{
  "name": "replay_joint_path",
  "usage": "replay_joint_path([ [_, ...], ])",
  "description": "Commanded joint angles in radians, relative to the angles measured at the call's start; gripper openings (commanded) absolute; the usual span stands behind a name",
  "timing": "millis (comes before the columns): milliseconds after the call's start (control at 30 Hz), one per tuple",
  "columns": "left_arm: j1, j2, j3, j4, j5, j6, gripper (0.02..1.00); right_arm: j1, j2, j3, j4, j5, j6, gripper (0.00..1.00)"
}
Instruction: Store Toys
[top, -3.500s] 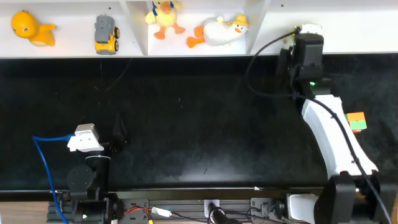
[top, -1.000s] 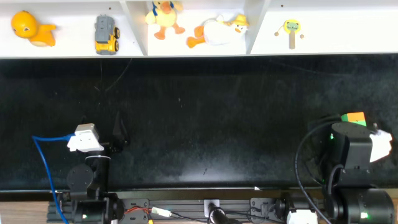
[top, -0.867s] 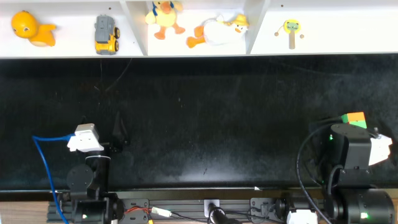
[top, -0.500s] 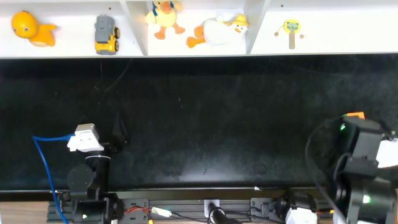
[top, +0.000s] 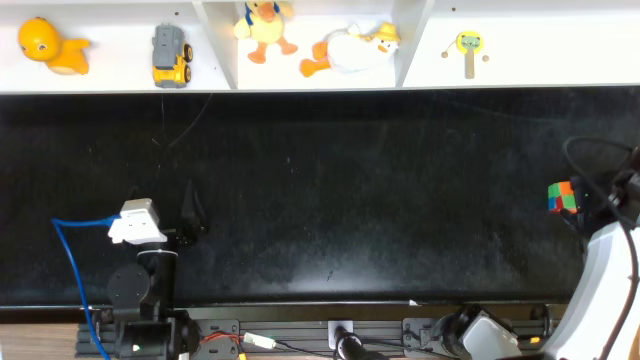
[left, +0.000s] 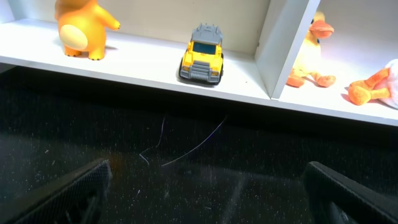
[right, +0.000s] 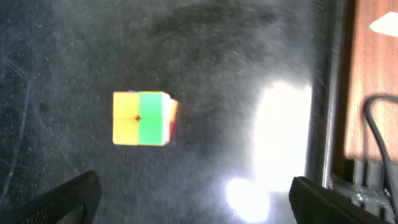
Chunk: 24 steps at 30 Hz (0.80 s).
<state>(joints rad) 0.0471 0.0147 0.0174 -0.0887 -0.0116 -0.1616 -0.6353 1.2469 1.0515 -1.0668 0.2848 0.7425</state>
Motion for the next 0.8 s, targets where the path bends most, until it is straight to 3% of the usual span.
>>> replay_joint_path([
  [33,-0.005,-0.012,-0.009,0.005,0.010,0.011,0.998,-0.008,0.062,0.000,0.071,-0.028,-0.092,0.993],
  [800,-0.005,-0.012,-0.009,0.005,0.010,0.011,0.998,-0.006,0.322,0.000,0.284,-0.052,-0.076,0.998],
])
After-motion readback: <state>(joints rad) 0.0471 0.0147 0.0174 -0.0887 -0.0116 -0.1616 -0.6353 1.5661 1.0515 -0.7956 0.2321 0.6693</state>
